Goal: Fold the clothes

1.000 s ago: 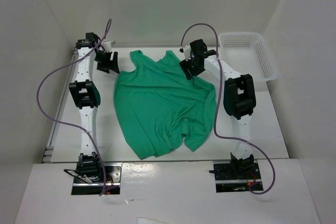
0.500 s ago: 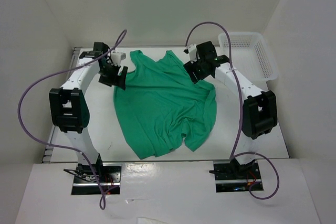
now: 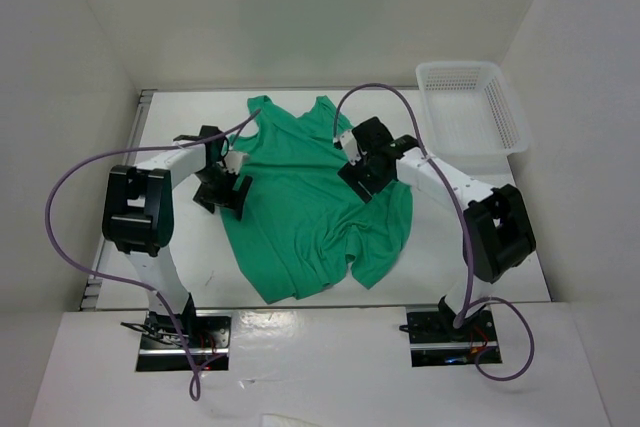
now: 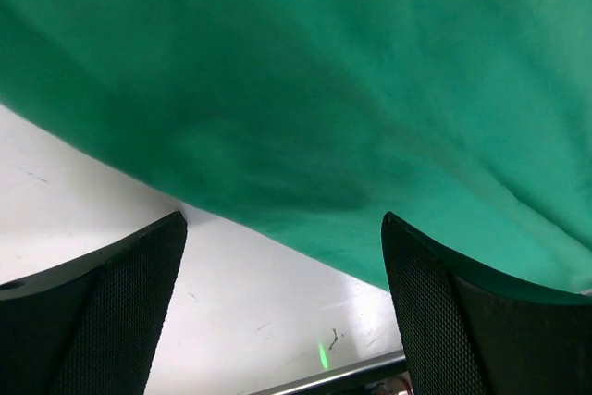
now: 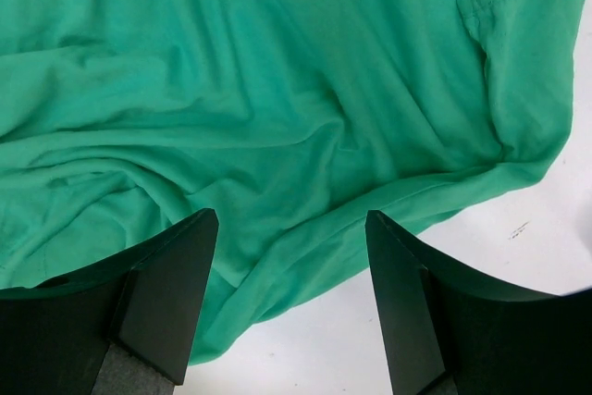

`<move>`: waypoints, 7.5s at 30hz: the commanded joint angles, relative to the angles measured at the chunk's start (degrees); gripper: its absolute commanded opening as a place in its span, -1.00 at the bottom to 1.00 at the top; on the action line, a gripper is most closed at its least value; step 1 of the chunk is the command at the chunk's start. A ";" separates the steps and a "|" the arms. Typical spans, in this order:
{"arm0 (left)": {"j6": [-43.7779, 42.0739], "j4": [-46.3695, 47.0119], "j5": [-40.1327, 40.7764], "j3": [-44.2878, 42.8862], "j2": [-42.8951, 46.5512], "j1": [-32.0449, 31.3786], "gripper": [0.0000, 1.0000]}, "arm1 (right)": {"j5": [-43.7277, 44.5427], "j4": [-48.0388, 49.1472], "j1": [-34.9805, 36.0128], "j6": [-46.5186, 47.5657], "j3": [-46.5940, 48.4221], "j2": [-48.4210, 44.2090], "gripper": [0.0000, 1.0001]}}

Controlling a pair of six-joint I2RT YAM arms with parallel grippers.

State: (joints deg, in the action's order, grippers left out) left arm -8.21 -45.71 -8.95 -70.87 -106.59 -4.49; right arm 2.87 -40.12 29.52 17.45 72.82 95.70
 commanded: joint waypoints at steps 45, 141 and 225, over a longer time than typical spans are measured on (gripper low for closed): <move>-17.45 7.92 27.76 4.69 -4.43 15.30 -0.25 | 17.08 -2.85 -15.46 21.74 -19.55 0.55 0.49; 3.37 1.42 1.13 -16.84 -12.24 0.45 -0.14 | 1.26 9.71 -13.07 10.32 18.41 16.81 -1.00; -9.01 7.48 -7.84 -39.08 -25.60 11.79 0.34 | -12.01 0.92 -6.67 -2.07 -7.25 -12.73 0.45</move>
State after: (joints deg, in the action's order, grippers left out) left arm -15.16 -36.36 -13.91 -108.86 -130.13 7.35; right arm -8.21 -40.51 23.09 14.87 65.65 82.91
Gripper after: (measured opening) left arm 0.669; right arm 0.721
